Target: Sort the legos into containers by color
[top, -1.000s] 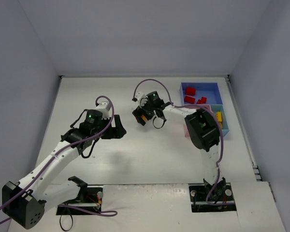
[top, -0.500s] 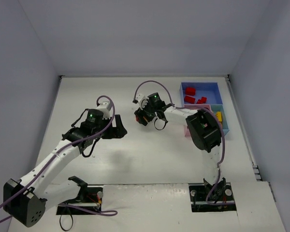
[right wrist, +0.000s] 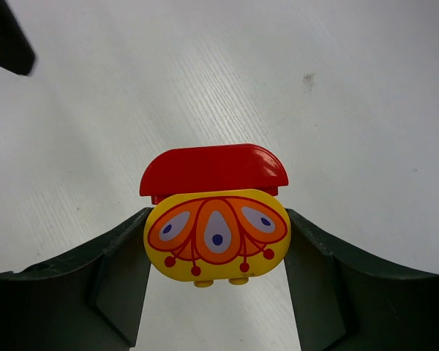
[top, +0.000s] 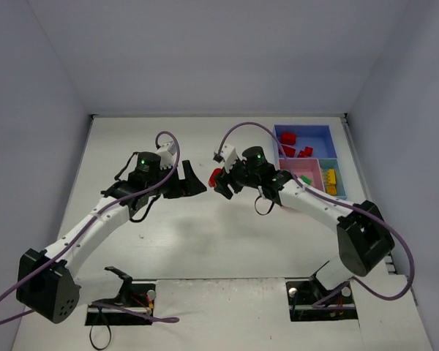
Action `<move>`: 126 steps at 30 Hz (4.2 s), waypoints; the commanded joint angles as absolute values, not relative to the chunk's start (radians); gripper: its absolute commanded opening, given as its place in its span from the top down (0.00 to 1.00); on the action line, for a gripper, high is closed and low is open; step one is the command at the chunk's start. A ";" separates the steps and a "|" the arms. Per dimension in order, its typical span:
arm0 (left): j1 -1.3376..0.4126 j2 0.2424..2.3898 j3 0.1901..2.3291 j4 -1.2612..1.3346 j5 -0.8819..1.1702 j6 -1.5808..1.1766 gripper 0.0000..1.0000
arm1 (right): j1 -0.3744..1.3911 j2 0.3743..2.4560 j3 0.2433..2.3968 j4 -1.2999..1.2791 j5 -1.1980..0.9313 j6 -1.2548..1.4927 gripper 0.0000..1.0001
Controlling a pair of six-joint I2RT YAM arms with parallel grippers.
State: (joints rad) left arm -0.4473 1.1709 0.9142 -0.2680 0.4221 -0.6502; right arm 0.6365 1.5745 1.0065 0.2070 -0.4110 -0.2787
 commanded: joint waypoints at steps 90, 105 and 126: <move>-0.429 1.192 0.992 -0.120 0.477 -0.627 0.88 | -0.186 1.542 1.035 -0.098 0.261 0.874 0.70; -0.488 1.239 1.041 -0.083 0.463 -0.581 0.88 | -0.163 1.425 1.029 -0.103 0.216 0.741 0.06; -0.640 1.147 0.948 0.184 0.442 -0.085 0.84 | 0.277 1.310 1.163 0.095 -0.728 0.563 0.31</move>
